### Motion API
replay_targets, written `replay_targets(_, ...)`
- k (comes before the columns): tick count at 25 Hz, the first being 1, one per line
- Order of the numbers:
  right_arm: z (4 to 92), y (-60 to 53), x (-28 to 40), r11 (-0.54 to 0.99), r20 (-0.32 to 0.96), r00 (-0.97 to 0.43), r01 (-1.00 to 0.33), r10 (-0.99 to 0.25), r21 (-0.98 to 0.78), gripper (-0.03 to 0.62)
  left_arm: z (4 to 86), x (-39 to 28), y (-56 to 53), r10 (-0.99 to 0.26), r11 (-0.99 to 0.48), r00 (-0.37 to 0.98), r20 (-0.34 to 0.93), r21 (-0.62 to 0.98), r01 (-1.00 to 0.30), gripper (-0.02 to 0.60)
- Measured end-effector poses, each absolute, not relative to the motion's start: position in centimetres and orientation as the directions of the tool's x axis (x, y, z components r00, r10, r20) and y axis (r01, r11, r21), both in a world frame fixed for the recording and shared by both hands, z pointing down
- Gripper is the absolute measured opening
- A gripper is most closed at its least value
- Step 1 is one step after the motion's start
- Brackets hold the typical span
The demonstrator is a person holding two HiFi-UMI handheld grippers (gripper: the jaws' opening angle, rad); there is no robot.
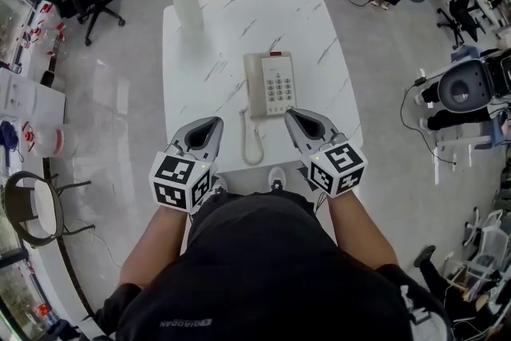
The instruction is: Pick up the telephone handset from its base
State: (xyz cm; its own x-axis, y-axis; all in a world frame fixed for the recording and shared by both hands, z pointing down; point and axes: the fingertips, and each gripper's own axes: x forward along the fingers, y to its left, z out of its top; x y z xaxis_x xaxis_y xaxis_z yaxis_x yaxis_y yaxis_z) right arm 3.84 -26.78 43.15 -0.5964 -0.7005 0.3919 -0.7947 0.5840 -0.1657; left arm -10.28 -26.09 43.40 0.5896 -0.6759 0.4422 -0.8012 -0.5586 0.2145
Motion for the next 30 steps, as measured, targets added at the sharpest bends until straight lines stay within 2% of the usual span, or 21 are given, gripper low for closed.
replay_targets(12, 43.12, -27.12, 3.42, 0.600, 0.407, -0.577, -0.796, -0.708, -0.083, 0.028, 43.49, -10.43, -26.32, -0.676, -0.557, 0.592, 0.439, 0.222, -0.801, 0.002)
replay_targets(30, 42.96, -27.13, 3.18, 0.610, 0.395, -0.589, -0.788, -0.705, -0.086, 0.160, 43.60, -10.46, -26.07, -0.680, -0.549, 0.588, 0.439, 0.228, -0.804, 0.002)
